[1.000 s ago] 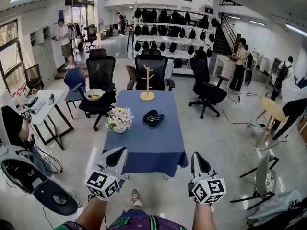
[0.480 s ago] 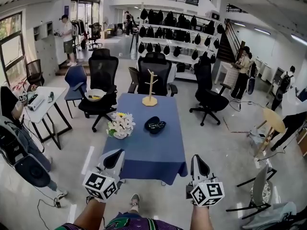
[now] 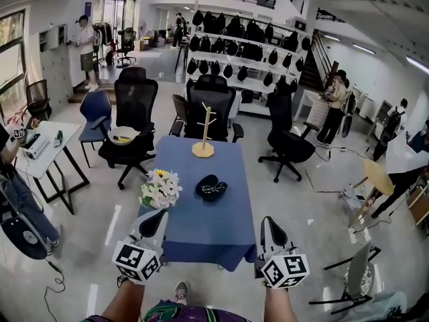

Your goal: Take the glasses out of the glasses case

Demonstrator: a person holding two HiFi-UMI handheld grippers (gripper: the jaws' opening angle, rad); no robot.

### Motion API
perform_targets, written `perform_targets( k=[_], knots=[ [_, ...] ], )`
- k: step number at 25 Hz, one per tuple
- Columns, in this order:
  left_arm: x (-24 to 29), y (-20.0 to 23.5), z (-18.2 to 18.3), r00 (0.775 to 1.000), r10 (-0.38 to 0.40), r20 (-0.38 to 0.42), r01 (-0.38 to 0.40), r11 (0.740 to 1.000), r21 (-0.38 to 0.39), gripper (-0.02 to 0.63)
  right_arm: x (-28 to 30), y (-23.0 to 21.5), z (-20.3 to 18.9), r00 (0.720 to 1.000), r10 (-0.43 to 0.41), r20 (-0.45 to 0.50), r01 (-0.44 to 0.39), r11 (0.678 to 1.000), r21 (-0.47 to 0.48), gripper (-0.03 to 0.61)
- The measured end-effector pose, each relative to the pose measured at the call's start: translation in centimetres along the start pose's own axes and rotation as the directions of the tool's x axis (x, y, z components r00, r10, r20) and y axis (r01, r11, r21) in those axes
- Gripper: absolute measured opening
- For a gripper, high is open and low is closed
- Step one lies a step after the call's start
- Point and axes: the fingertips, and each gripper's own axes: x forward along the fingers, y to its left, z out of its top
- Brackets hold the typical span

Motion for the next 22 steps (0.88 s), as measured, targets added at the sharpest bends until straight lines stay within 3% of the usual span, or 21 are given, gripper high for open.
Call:
perform_targets(
  k=[10, 22],
  knots=[
    [7.6, 6.4, -0.5, 1.0, -0.015, -0.019, 0.015, 1.0, -0.006, 0.015, 8.7, -0.6, -0.7, 0.999, 0.007, -0.039, -0.008, 1.0, -0.021, 0.0],
    [12.7, 11.3, -1.2, 0.997, -0.071, -0.029, 0.07, 0.997, -0.03, 0.015, 16.4, 0.3, -0.3, 0.999, -0.007, -0.037, 0.006, 0.999, -0.048, 0.0]
  ],
)
